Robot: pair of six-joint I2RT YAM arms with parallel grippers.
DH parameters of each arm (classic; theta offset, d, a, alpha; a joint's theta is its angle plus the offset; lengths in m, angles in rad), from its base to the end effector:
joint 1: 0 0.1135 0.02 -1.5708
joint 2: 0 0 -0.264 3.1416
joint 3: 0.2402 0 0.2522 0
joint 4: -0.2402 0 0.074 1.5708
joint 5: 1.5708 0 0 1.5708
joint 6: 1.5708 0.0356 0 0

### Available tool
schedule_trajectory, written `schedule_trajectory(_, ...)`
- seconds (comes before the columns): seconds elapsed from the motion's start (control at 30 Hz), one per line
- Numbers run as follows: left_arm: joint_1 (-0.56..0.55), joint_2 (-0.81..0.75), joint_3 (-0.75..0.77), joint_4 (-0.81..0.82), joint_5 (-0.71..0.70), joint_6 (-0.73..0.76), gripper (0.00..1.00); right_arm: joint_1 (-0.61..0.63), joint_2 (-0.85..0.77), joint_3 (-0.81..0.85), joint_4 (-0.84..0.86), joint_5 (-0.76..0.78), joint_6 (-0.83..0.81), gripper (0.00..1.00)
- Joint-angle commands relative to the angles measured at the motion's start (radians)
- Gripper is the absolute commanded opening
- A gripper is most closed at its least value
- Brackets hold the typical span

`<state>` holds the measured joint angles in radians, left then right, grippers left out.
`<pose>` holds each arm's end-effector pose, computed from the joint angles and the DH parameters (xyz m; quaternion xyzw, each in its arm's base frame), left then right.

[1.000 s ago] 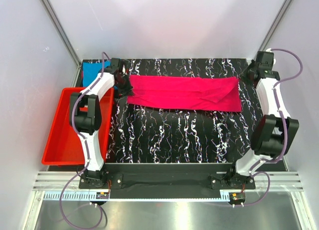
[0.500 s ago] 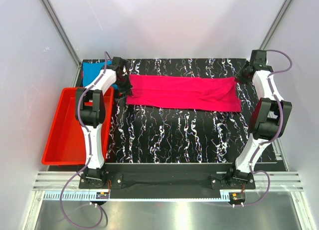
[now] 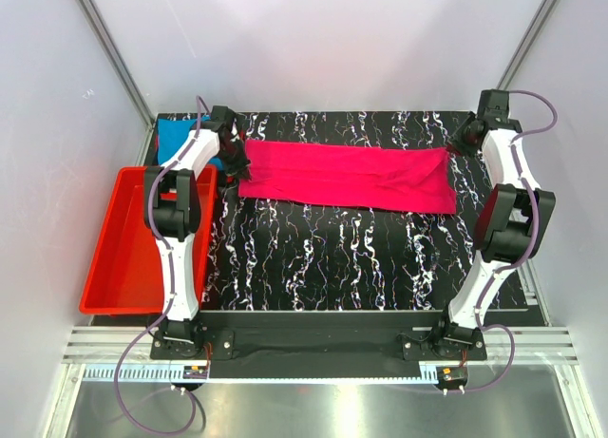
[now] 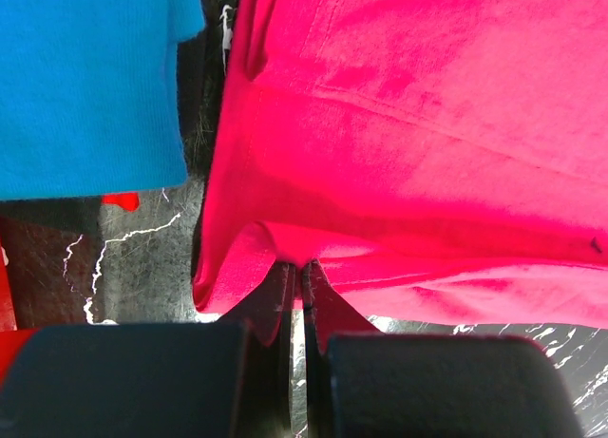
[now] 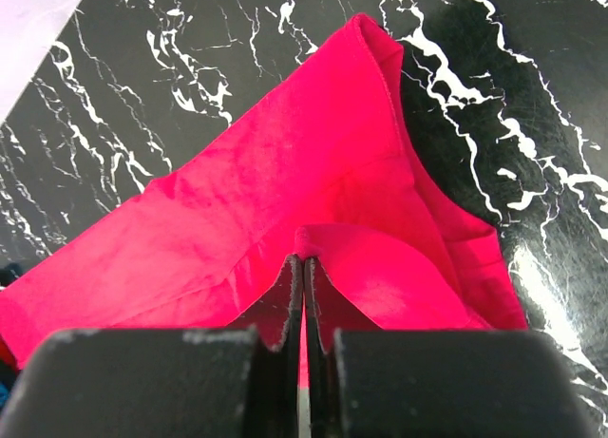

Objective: Fold and stack the t-shirts
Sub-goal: Fold the tshirt

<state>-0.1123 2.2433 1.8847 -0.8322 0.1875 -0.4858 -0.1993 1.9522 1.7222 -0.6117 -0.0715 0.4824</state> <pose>0.4716 -0.0599 0.1890 -0.1641 0.9640 -0.1432 0.1526 0.4351 -0.0853 0.2794 0.3001 0.8842 0.0833 0.3480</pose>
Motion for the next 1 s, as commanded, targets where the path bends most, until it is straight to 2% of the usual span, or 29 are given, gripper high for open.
schedule_trajectory(0.0, 0.010, -0.037, 0.022, 0.004, 0.007, 0.012, 0.00, -0.003, -0.007, 0.069, -0.055, -0.010, 0.018, 0.00)
schedule_trajectory(0.4, 0.022, -0.036, 0.010, 0.061, 0.066, -0.030, 0.00, -0.003, 0.039, 0.091, -0.011, -0.051, 0.079, 0.00)
schedule_trajectory(0.57, 0.049, 0.007, 0.096, 0.041, 0.090, -0.050, 0.00, -0.003, 0.065, 0.073, 0.035, -0.071, 0.088, 0.00)
schedule_trajectory(0.67, 0.053, 0.030, 0.151, 0.013, 0.075, -0.039, 0.00, -0.003, 0.086, 0.100, 0.003, -0.031, 0.053, 0.00)
schedule_trajectory(0.83, 0.057, 0.021, 0.045, 0.080, 0.109, -0.042, 0.00, -0.003, 0.083, 0.063, 0.027, -0.034, 0.038, 0.00)
schedule_trajectory(0.97, 0.062, 0.036, 0.048, 0.079, 0.127, -0.046, 0.00, -0.005, 0.077, 0.085, 0.000, -0.030, 0.030, 0.00)
